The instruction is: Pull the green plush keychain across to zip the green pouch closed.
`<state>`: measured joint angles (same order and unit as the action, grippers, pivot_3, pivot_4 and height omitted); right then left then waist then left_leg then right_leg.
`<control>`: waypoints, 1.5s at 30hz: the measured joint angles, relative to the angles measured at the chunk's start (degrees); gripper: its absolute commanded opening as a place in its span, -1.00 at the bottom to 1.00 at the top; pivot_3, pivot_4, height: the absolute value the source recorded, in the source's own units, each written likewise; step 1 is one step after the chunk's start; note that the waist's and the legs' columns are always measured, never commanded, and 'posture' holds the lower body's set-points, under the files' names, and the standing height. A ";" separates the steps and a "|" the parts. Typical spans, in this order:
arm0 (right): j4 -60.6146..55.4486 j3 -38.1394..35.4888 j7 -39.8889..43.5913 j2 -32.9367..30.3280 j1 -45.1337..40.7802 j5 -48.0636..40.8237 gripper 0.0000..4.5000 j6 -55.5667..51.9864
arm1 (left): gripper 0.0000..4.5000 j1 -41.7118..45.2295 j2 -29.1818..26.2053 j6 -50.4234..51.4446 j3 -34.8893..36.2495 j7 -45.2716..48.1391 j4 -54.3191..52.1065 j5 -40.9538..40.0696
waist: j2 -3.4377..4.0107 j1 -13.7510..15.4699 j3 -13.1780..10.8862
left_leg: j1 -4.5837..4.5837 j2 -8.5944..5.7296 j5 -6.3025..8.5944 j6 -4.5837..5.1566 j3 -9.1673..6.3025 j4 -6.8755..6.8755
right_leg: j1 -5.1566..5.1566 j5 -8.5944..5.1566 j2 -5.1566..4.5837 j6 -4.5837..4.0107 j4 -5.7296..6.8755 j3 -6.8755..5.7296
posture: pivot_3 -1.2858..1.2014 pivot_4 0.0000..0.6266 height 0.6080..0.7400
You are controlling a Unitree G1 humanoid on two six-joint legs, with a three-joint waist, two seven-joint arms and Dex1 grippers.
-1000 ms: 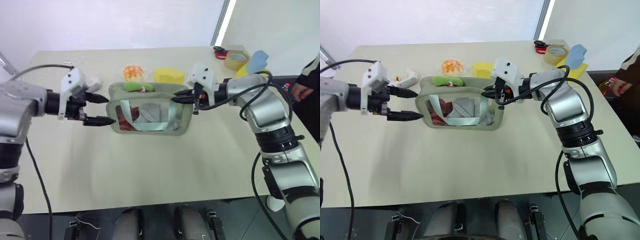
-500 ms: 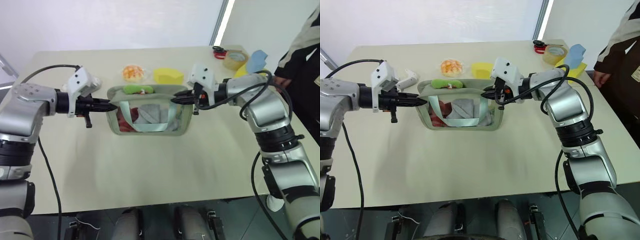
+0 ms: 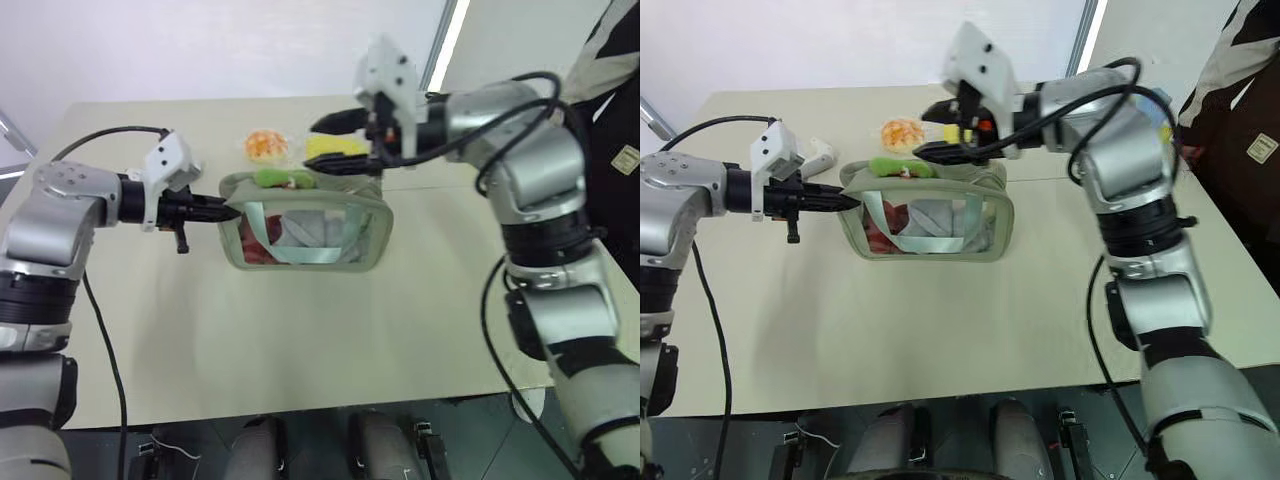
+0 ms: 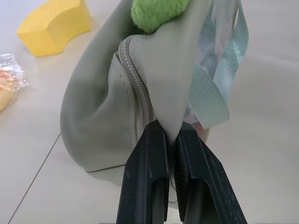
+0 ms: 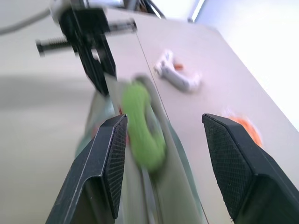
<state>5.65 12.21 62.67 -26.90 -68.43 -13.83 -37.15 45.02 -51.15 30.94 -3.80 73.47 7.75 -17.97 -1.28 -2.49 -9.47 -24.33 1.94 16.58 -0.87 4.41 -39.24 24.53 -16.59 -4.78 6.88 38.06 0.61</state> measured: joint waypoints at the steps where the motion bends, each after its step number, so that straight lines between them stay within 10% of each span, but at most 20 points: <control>1: 1.32 0.70 -0.48 1.54 -0.09 0.20 0.17 0.76 | -1.00 0.01 0.06 0.00 -0.01 0.05 0.06 0.00 | 0.00 0.04 0.00 | -0.02 -0.01 0.00 0.00 0.00 0.00 | 0.00 0.00 0.00 0.00 0.00 -0.02 | 0.03 -0.52 1.00; 14: 7.01 4.23 -0.26 5.53 -0.03 2.39 0.17 5.01 | -1.00 0.04 0.13 0.08 0.00 -0.18 -0.01 -0.03 | 0.00 -0.07 0.00 | -0.04 -0.01 -0.01 -0.01 -0.01 -0.01 | 0.00 0.00 -0.02 0.00 0.01 -0.06 | 0.03 -0.52 1.00; 21: 7.07 4.59 0.07 5.25 0.15 3.57 -0.98 5.64 | -1.00 0.35 0.88 0.07 -0.02 -0.44 0.11 0.04 | 0.00 0.04 0.00 | -0.04 -0.01 -0.01 -0.01 -0.01 -0.01 | 0.00 0.00 -0.02 0.00 0.01 -0.06 | 0.03 -0.52 1.00; 45: -13.14 -4.90 -9.39 -30.14 16.30 10.77 -0.98 -4.32 | -1.00 3.05 3.74 -2.47 -1.42 0.25 3.76 1.27 | 0.00 0.74 0.00 | -0.06 -0.03 0.02 0.04 0.04 0.01 | 0.00 0.00 -0.04 0.00 -0.11 -0.01 | 0.03 -0.52 1.00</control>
<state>-7.49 7.31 53.29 -57.04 -52.13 -3.06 -41.47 48.07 -47.41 28.47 -5.22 73.71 11.52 -16.70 -1.28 -1.75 -9.47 -24.40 1.91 16.61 -0.83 4.45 -39.23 24.53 -16.59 -4.82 6.88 37.95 0.60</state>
